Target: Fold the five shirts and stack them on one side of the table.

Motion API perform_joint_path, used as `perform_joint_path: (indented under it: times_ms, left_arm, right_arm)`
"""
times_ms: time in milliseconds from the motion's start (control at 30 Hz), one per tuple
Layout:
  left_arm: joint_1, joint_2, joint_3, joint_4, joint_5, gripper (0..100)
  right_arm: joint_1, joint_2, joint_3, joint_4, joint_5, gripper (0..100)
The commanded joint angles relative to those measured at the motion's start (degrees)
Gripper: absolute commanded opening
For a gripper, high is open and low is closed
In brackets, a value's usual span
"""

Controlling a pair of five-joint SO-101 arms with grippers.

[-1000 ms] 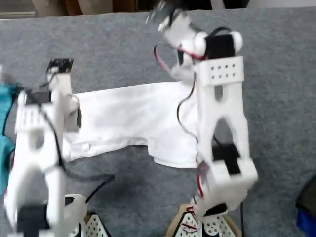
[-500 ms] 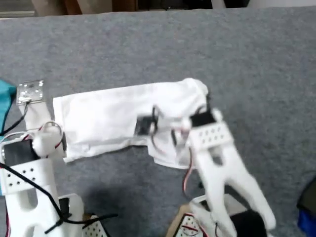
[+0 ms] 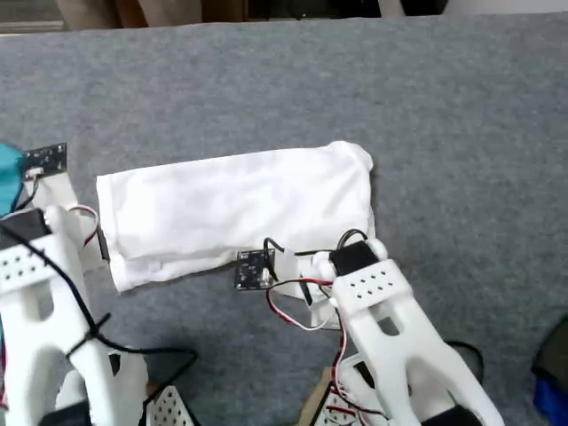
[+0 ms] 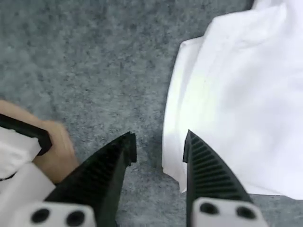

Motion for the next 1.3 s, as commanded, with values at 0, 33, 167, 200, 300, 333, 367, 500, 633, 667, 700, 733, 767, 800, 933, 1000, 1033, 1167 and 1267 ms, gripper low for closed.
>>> perform_joint_path:
  times_ms: [0,33,167,200,300,333,367,500,633,667,700,733,767,800,933,1000,1033,1167,1267]
  left_arm:
    - [-0.53,4.0,-4.75,0.0,-0.09,2]
    - [-0.53,5.14,-5.19,-0.09,-0.18,2]
    - [-0.53,8.31,-6.33,-0.09,-0.26,2]
    - [-0.53,8.66,-6.42,-0.09,-0.26,2]
    - [-0.53,9.01,-6.42,-0.09,-0.26,2]
    - [-0.53,9.01,-6.42,-0.09,-0.26,2]
    - [-0.53,9.01,-6.42,-0.09,-0.26,2]
    - [-0.53,9.01,-6.42,-0.09,-0.35,2]
    - [-0.62,9.01,-6.42,-0.09,-0.35,2]
    - [-0.62,9.01,-6.42,-0.09,-0.35,2]
    - [-0.7,9.01,-6.42,-0.09,-0.35,2]
    - [-0.7,9.01,-6.42,0.0,-0.35,2]
    - [-0.7,9.01,-6.42,0.09,-0.35,2]
    - [-0.7,8.92,-6.42,0.18,-0.35,2]
    - [-2.02,8.92,-6.42,0.26,-2.2,2]
    - [-3.34,8.92,-6.42,0.0,-3.87,2]
    - [-4.13,8.92,-6.42,0.0,-4.4,2]
    - [-6.24,8.92,-6.42,0.0,-5.63,2]
    - [-6.68,8.92,-6.42,0.0,-5.54,2]
  right_arm:
    - [-0.75,1.98,-0.13,-2.64,-2.46,17.5]
    - [-0.75,2.59,-0.13,-3.52,-3.08,17.5]
    - [-0.75,5.05,-0.13,-6.42,-3.52,17.5]
    - [-0.75,5.76,-0.13,-6.86,-3.52,17.5]
    - [-0.75,7.78,-0.13,-8.18,-3.52,17.5]
    - [-0.75,8.4,-0.13,-8.26,-3.52,17.5]
    - [-0.75,9.1,-0.13,-8.26,-3.52,17.5]
    - [-0.66,11.56,0.22,-9.49,-3.52,17.5]
    - [-0.66,14.73,0.31,-11.08,-3.52,17.5]
    - [-0.57,15.6,0.31,-11.6,-3.52,17.5]
    - [-0.57,16.57,0.31,-12.22,-3.52,17.5]
    - [-0.57,17.63,0.31,-12.75,-3.52,17.5]
    - [-0.57,18.59,0.31,-13.45,-3.52,17.5]
    - [-0.48,19.65,0.31,-14.07,-3.52,17.4]
    - [-0.48,23.6,0.31,-16.79,-3.52,17.4]
    - [-0.48,25.54,0.31,-18.11,-3.52,15.9]
    - [-0.48,26.07,0.22,-18.46,-3.52,14.0]
    - [-0.48,26.77,-0.04,-18.73,-3.52,4.4]
    - [-0.4,26.77,0.04,-18.73,-3.52,0.5]
